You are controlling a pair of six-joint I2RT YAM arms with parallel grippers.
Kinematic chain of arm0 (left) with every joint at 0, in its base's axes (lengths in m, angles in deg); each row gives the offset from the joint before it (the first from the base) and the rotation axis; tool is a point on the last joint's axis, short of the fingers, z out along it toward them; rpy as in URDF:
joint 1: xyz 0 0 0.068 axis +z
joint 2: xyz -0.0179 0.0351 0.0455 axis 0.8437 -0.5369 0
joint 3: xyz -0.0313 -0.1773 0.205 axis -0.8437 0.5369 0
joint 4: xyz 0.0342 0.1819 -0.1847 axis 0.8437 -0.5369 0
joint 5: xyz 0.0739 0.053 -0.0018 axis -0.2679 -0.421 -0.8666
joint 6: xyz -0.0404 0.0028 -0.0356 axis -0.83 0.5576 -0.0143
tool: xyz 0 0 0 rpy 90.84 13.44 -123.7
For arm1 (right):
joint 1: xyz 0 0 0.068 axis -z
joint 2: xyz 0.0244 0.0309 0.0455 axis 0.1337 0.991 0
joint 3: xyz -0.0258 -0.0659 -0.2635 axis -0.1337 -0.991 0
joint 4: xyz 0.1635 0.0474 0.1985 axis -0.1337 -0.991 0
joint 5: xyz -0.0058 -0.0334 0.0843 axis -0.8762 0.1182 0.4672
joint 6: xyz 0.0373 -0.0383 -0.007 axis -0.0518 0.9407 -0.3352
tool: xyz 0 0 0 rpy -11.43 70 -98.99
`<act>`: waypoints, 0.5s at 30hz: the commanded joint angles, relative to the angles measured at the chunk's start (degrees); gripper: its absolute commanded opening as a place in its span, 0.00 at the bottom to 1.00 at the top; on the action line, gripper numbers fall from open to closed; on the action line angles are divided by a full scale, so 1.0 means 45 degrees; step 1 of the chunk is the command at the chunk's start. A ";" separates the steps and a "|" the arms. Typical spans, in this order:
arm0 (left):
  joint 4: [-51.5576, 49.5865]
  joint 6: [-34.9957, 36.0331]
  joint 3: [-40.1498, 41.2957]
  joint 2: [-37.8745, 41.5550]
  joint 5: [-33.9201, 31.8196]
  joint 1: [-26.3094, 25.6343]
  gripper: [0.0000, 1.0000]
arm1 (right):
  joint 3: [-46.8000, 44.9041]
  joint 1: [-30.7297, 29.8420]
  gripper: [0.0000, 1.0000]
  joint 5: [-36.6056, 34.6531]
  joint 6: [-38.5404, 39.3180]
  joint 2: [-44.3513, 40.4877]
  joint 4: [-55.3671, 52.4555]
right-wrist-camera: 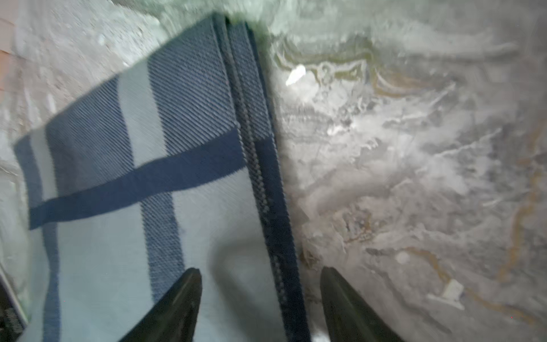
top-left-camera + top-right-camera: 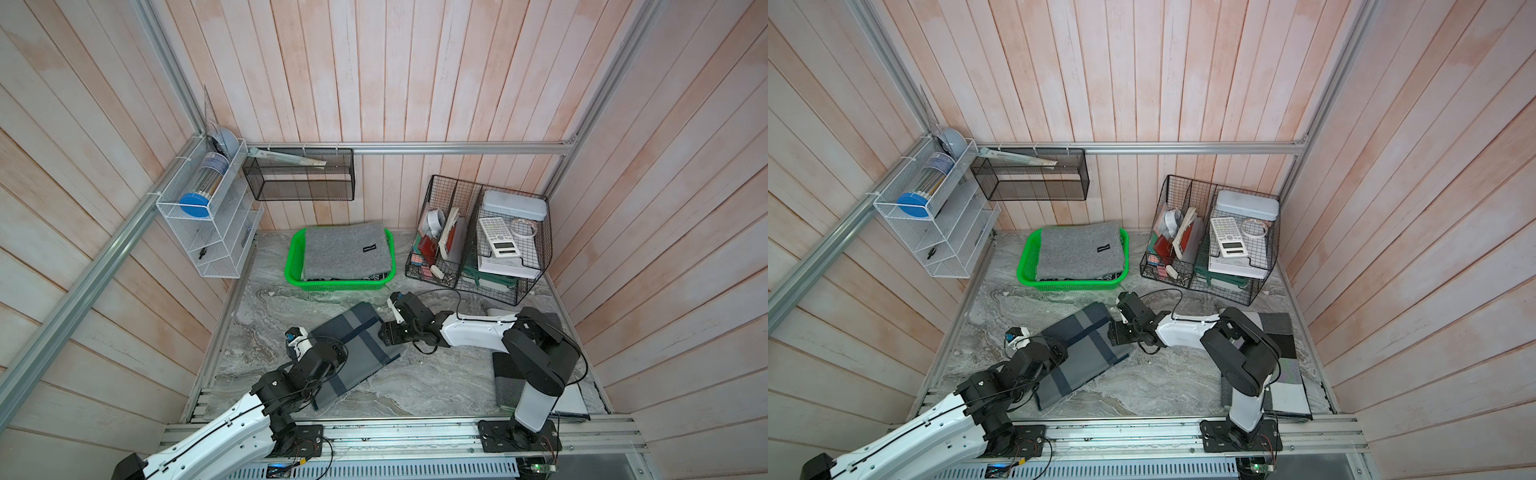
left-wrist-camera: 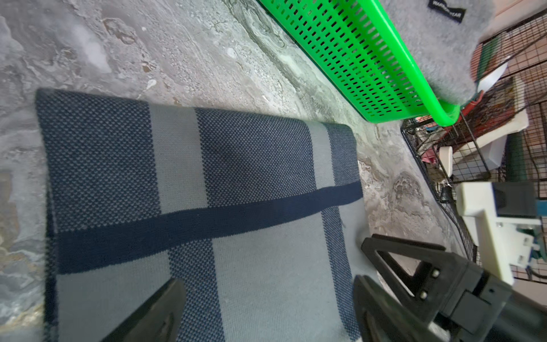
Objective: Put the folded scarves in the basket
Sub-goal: Move the scarf to the center of the board.
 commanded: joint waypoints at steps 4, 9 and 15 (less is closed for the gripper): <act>-0.0744 -0.0773 -0.0114 -0.0139 -0.0787 -0.0009 0.94 | -0.0308 -0.0581 0.58 0.0277 0.0356 0.0212 -0.0895; -0.0769 -0.0984 -0.0086 -0.0111 -0.1003 -0.0013 0.94 | -0.1152 -0.0814 0.11 0.0310 0.0254 -0.0565 -0.0736; 0.0281 -0.0351 -0.0019 -0.0213 -0.0878 -0.0012 0.96 | -0.3423 -0.0804 0.00 -0.1310 -0.0484 -0.3415 -0.1373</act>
